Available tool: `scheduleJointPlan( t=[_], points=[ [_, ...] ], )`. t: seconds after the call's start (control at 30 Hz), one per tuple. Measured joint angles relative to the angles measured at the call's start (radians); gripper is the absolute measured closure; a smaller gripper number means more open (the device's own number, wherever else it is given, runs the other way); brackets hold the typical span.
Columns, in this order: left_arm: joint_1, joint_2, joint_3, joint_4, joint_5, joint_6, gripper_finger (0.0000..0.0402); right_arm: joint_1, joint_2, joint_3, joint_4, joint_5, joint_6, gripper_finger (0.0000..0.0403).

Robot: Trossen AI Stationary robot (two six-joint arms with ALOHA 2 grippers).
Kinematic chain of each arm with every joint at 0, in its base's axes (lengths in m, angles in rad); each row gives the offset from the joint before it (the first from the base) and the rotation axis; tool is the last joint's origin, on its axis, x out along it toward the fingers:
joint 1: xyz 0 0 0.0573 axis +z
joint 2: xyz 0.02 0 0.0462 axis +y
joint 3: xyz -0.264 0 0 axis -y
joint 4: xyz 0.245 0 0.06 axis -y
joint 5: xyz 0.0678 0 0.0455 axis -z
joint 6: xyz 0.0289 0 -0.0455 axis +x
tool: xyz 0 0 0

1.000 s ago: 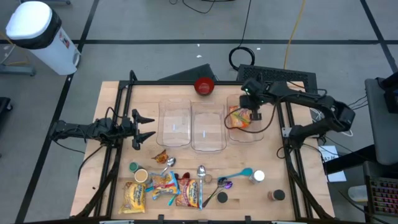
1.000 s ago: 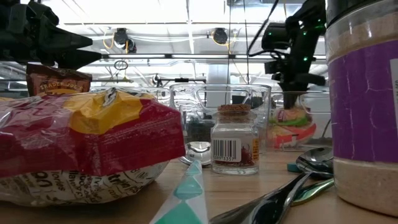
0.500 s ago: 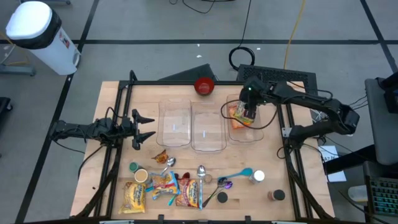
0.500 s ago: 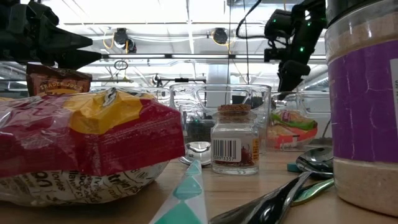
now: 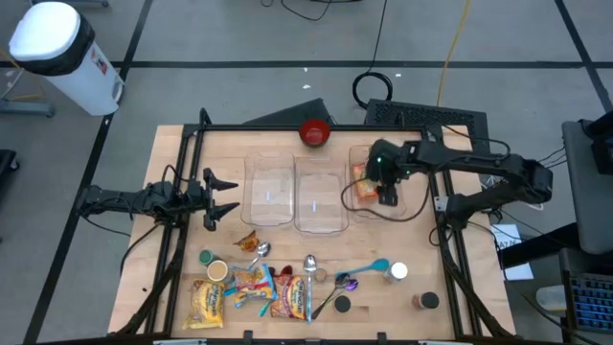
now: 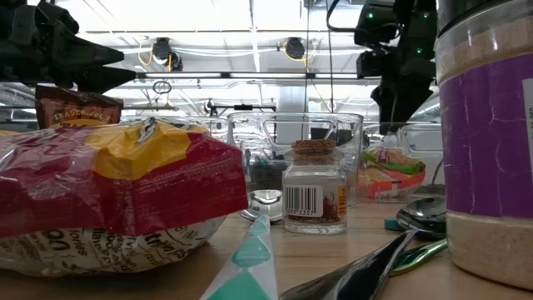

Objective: Pick & Place Food Item
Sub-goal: Put the green noodle pack into the right transparent bin

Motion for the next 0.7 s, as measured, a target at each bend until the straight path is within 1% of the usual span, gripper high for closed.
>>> scheduleJointPlan(
  t=[0.1,0.23,0.5,0.7],
  points=[
    [0.000,0.000,0.000,0.000,0.000,0.000,0.0117,0.039,0.033,0.000,0.009,0.000,-0.016,0.0178],
    [0.000,0.000,0.000,0.000,0.000,0.000,0.0117,0.060,0.105,0.000,0.013,0.002,-0.014,0.0196],
    [0.000,0.000,0.000,0.000,0.000,0.000,0.0117,0.076,0.272,0.000,0.022,0.002,-0.061,0.0246],
    [0.000,0.000,0.000,0.000,0.000,0.000,0.0117,0.077,0.334,0.002,0.045,-0.011,-0.076,0.0277]
  ],
)
